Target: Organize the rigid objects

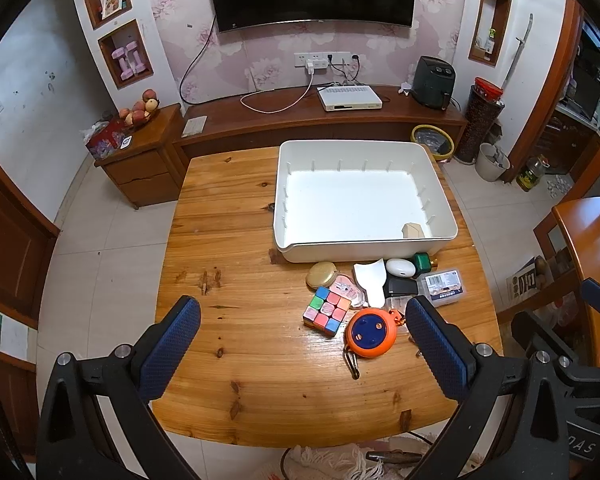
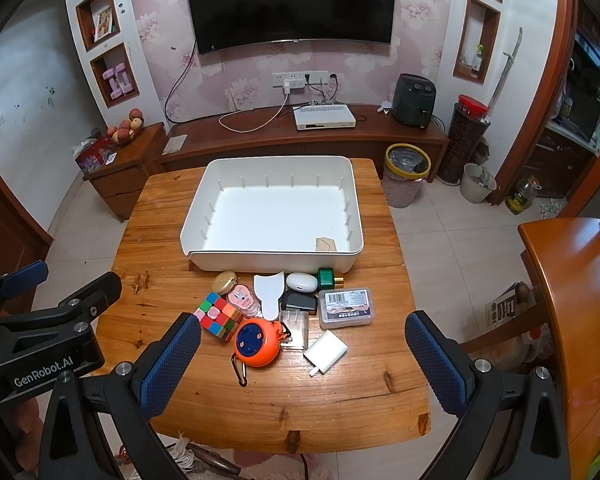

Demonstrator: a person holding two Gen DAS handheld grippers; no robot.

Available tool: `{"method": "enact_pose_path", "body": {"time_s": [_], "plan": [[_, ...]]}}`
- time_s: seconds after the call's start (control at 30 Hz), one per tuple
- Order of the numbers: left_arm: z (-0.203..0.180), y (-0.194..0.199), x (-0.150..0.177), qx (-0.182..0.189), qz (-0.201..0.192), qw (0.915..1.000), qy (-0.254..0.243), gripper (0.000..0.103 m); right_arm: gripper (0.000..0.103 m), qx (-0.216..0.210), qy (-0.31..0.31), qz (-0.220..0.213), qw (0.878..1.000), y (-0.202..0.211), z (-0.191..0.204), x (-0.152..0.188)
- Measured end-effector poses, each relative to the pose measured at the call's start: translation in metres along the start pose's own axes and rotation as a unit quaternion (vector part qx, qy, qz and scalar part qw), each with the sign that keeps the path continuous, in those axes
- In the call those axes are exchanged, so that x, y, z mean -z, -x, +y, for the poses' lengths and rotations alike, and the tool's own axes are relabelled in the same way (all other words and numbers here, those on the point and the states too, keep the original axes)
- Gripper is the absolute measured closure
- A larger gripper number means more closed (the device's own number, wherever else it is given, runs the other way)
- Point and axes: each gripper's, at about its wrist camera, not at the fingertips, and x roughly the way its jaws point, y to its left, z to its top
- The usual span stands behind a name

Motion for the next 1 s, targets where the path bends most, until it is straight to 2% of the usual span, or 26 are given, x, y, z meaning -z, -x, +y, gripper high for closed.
{"method": "enact_pose_path", "body": {"time_s": [1.0], "plan": [[0.0017,-0.002,0.002,0.007,0.004,0.9999,0.007,0.001,0.001,-0.003,-0.003,-0.008,1.0,0.0051,0.0057,-0.0008]]}}
